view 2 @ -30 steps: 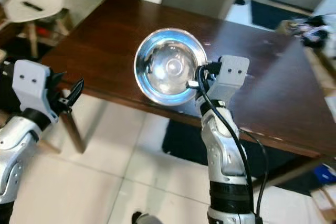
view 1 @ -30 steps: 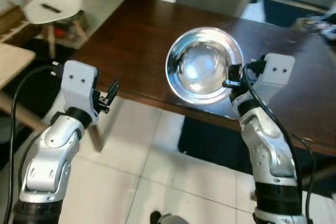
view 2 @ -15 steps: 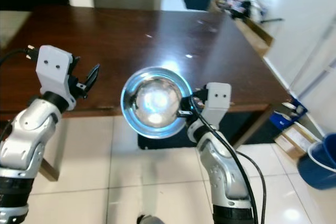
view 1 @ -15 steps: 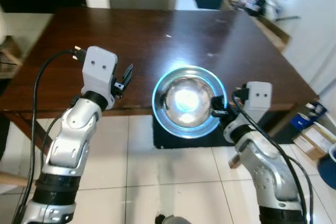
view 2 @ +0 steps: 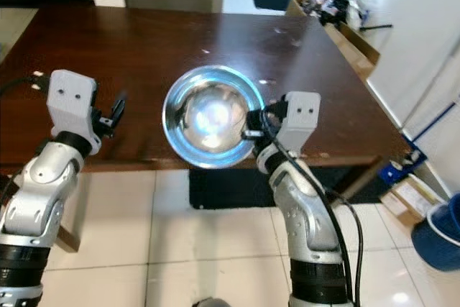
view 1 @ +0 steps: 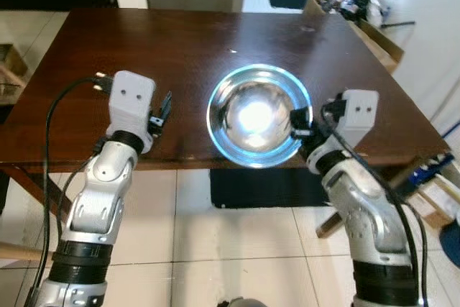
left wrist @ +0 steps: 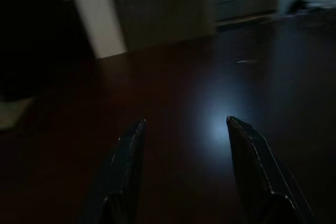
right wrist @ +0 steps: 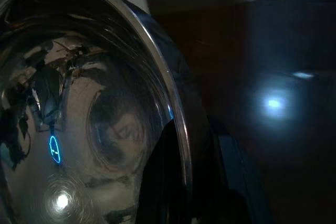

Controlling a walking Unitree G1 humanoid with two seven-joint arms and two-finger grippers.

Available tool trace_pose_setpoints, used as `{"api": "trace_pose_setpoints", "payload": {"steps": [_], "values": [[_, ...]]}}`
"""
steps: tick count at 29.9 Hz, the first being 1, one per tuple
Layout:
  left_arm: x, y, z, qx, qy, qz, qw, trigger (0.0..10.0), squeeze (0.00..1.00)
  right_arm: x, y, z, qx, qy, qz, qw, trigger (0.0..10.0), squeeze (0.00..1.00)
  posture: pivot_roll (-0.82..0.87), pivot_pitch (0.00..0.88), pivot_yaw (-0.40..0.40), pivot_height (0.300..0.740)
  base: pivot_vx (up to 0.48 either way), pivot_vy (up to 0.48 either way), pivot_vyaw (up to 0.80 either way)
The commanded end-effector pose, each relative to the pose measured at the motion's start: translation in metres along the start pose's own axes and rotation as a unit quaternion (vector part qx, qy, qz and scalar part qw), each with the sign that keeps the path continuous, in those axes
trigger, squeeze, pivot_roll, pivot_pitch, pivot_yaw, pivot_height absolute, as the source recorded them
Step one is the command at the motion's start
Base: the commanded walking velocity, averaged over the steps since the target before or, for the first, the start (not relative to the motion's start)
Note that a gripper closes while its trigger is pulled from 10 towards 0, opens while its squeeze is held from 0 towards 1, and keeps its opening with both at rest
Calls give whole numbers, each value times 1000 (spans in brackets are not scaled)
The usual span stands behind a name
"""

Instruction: Setting the table

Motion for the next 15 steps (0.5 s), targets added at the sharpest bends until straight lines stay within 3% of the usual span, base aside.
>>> {"api": "trace_pose_setpoints", "payload": {"steps": [1,8,15], "values": [[10,6,-1,4,-11,23,1000,10000,0,1,-3,1,-4,1,8,1000,10000,0,-21,27,-48,740,386,0,0],[34,18,-1,7,-25,58,998,10000,0,-5,-6,4,-8,4,5,1000,10000,0,-2,31,-56,740,359,0,0],[26,15,2,3,-26,45,999,10000,0,-10,-8,6,-11,12,-3,1000,10000,0,-10,32,-43,740,330,0,0]]}}
Point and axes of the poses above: a point about 5 cm out from each wrist's last joint towards the gripper, its own y axis pointing back from the gripper into the wrist, its own z axis along the axis of the wrist's last joint, x = y × z, the point moved 3 cm from there along -y, pointing out of the wrist towards the gripper, and after that the axes turned 1 degree about y, right-handed, at the moved point
